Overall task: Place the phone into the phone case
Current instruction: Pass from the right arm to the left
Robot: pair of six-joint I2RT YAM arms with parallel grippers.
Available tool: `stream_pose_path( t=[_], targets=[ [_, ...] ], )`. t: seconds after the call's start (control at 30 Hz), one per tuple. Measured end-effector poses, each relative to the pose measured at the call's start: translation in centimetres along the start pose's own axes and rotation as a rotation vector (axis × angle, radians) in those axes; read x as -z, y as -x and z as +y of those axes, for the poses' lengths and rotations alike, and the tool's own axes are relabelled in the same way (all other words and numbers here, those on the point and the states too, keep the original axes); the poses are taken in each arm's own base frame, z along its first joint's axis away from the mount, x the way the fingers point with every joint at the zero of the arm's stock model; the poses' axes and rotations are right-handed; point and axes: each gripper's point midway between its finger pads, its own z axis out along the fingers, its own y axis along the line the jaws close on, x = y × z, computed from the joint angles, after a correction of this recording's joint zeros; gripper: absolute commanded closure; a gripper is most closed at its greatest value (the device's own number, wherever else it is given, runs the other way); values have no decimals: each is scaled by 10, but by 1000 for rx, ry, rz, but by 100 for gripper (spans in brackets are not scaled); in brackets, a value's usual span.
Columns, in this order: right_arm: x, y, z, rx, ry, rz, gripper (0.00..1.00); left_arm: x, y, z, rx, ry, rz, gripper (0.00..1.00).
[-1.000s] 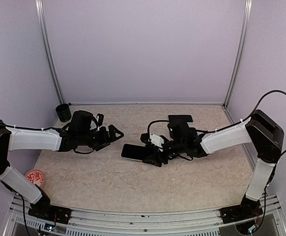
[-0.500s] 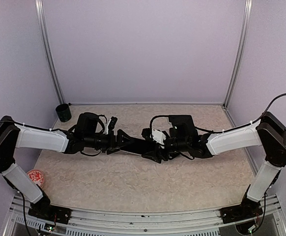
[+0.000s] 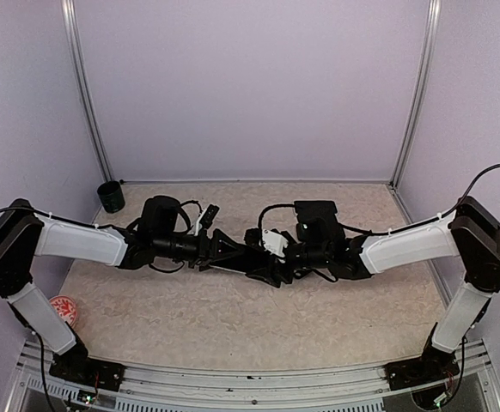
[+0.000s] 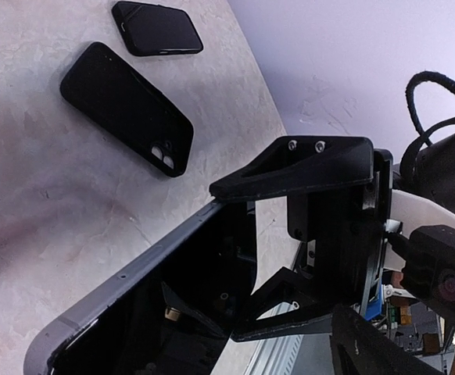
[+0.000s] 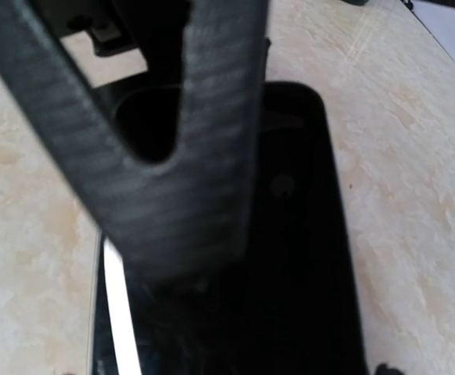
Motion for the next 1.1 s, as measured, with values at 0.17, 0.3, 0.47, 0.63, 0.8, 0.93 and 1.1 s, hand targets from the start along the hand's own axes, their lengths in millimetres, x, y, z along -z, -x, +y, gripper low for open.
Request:
stream_pose_path(
  t=[0.17,0.3,0.47,0.63,0.8,0.93,1.1],
  targets=[
    [2,1,0,20,-7,0,51,-1,-1,-2,6,-12,8,37],
    [3,2,0,27,-11,-4,51,-1,-1,-2,10,-20,11,52],
    [5,3,0,33,-14,-5,51,-3,-2,-2,13,-28,14,70],
    [7,2,0,45,-18,-5,50,-4,-3,-2,13,-38,21,84],
    [7,2,-1,53,-24,-3,48,-4,-3,-3,11,-43,21,96],
    [9,1,-1,54,-29,-1,33,-4,-2,-5,1,-51,20,100],
    [10,3,-2,44,-36,1,6,-4,-1,-6,-7,-56,16,100]
  ],
)
